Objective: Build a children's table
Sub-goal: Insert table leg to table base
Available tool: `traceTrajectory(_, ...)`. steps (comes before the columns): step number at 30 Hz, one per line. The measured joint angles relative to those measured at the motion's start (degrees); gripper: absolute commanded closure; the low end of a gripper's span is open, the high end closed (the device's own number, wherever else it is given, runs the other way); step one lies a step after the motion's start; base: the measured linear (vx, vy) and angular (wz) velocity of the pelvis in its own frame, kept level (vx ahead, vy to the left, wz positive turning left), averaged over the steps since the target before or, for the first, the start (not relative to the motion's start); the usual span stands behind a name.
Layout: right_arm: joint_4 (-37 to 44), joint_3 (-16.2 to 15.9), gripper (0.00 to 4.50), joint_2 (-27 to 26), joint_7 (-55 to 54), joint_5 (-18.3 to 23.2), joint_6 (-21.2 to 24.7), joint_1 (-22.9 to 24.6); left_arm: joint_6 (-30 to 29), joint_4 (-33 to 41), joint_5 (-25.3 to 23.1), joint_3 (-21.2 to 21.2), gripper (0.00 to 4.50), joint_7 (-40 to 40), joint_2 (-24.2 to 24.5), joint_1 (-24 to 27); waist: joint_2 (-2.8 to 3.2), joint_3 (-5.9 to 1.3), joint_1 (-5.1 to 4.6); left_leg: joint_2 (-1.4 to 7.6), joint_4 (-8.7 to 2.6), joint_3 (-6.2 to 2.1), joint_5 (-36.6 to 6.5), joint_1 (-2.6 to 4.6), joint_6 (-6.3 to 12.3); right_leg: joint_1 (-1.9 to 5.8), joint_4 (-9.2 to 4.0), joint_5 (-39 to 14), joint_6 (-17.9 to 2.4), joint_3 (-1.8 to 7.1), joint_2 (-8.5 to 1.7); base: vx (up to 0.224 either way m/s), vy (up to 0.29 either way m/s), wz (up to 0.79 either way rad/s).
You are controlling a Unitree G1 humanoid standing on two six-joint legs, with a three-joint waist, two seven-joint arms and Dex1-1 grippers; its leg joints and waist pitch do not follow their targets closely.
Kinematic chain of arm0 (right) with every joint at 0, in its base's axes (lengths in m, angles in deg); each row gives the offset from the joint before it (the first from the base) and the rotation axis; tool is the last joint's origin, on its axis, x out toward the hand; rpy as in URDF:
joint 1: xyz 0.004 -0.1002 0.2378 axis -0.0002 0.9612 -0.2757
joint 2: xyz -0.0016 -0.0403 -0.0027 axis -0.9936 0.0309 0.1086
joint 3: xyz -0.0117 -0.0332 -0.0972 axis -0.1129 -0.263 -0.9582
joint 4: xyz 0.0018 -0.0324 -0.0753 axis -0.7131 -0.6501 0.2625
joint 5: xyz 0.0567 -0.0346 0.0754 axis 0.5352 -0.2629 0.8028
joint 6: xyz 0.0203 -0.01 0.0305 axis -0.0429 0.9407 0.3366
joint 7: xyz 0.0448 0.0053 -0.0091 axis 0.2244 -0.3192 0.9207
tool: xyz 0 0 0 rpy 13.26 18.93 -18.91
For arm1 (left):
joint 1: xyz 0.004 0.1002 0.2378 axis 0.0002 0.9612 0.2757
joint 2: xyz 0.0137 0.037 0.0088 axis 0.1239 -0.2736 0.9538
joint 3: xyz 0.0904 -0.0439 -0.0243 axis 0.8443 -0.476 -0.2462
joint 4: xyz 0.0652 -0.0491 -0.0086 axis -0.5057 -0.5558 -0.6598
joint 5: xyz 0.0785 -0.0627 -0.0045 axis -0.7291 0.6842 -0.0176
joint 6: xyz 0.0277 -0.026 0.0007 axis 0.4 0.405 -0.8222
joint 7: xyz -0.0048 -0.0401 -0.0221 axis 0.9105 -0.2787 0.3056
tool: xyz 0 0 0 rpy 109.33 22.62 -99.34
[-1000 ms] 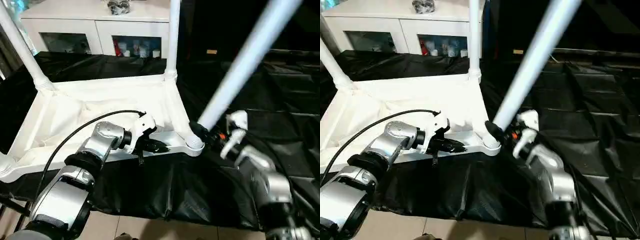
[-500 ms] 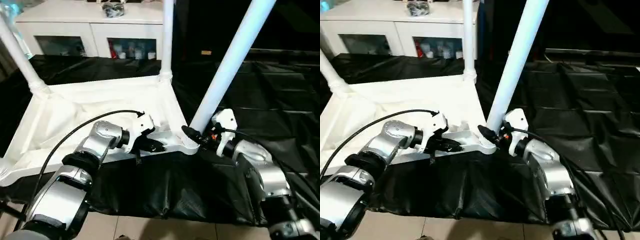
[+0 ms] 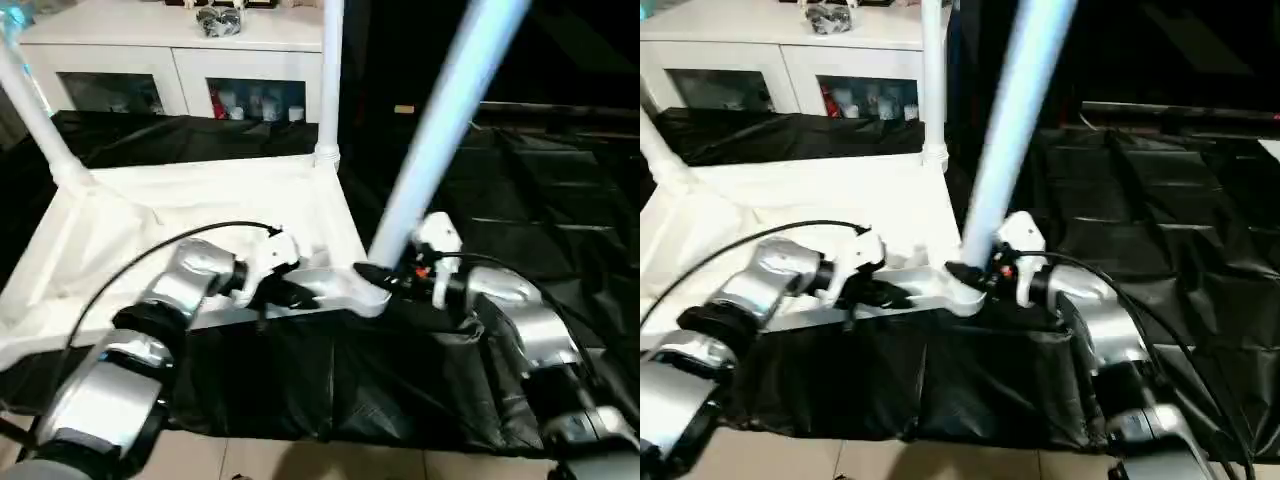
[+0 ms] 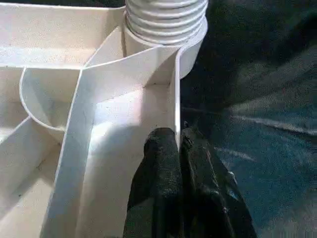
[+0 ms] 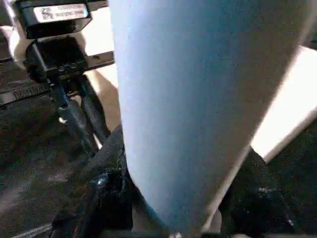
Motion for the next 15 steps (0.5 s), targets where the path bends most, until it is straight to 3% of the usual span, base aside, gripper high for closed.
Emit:
traceTrajectory(8, -2.29, -0.3, 2.62, 0.51, 3.58, -0.5, 0.11, -2.3, 0.05, 0.34, -0.01, -0.01, 4.5, 0.68, 0.45, -0.15, -0.45, 0.24, 0.07, 0.01, 0.0, 0.03, 0.0, -0.02, 0.0, -0.05, -0.02, 0.0, 0.0, 0.02, 0.0, 0.0, 0.0, 0.0)
traceTrajectory(15, -0.68, -0.27, 2.62, 1.42, 6.62, 0.27, -1.16, -0.25, 2.05, 0.34, -0.17, -0.01, 4.5, 3.09, 0.61, -0.11, -0.57, 0.31, 0.63, 0.0, -0.09, 0.04, -0.01, -0.09, -0.02, -0.06, -0.07, -0.12, 0.05, 0.01, 0.0, 0.0, 0.0, 0.0)
